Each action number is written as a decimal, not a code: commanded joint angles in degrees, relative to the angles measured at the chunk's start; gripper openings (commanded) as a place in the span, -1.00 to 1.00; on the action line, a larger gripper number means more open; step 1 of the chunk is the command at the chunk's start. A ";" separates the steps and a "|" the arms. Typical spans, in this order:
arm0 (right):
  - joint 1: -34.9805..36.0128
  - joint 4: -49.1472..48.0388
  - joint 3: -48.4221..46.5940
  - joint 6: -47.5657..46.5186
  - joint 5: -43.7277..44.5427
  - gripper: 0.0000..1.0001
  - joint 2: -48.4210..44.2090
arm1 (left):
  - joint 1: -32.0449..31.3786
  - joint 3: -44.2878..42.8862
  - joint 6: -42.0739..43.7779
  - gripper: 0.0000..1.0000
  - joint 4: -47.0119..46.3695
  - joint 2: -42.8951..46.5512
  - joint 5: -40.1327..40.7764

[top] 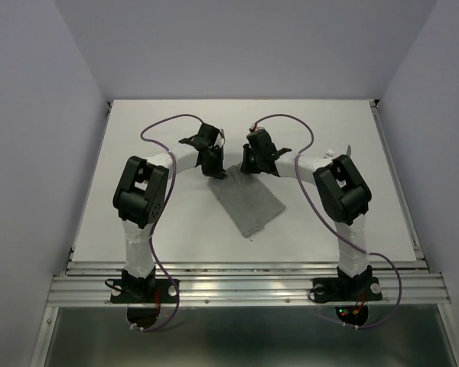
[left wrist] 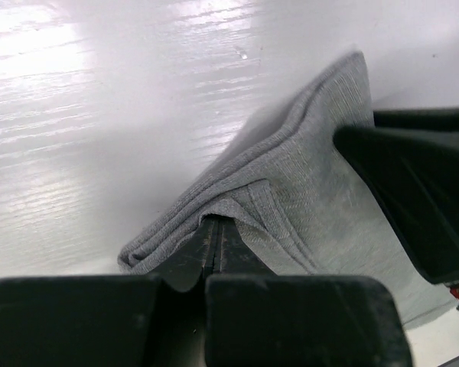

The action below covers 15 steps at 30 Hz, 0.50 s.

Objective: Fold the napkin into a case and place the utensils inside
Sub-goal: Smooth out the 2/3-rectangle-folded napkin at the center of the board.

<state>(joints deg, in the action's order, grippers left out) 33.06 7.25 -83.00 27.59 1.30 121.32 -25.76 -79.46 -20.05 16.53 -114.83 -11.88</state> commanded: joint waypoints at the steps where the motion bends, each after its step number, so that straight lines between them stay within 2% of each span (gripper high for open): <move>1: 0.25 0.49 7.58 3.52 1.07 -0.53 -5.38 | -0.96 -0.26 -0.42 -1.00 0.43 1.44 0.01; 6: 0.25 0.49 11.63 2.99 1.51 -0.39 -9.95 | -1.22 1.41 -0.43 -1.00 -0.01 3.20 -1.39; 12: 0.25 2.51 10.85 2.20 4.94 -0.21 -12.51 | -1.31 -0.52 -1.74 -1.00 0.87 4.78 -0.96; 14: 0.25 3.30 10.41 0.89 4.15 -0.08 -13.47 | -1.31 -0.17 -2.62 -1.00 0.69 7.41 0.97; 15: 0.25 4.08 10.32 0.19 3.89 0.06 -14.08 | -1.31 -0.08 -2.53 -1.00 0.43 9.42 1.42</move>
<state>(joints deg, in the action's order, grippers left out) 33.06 9.50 -71.85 29.74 4.10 111.42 -26.68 -79.15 -21.67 16.99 -113.75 -12.29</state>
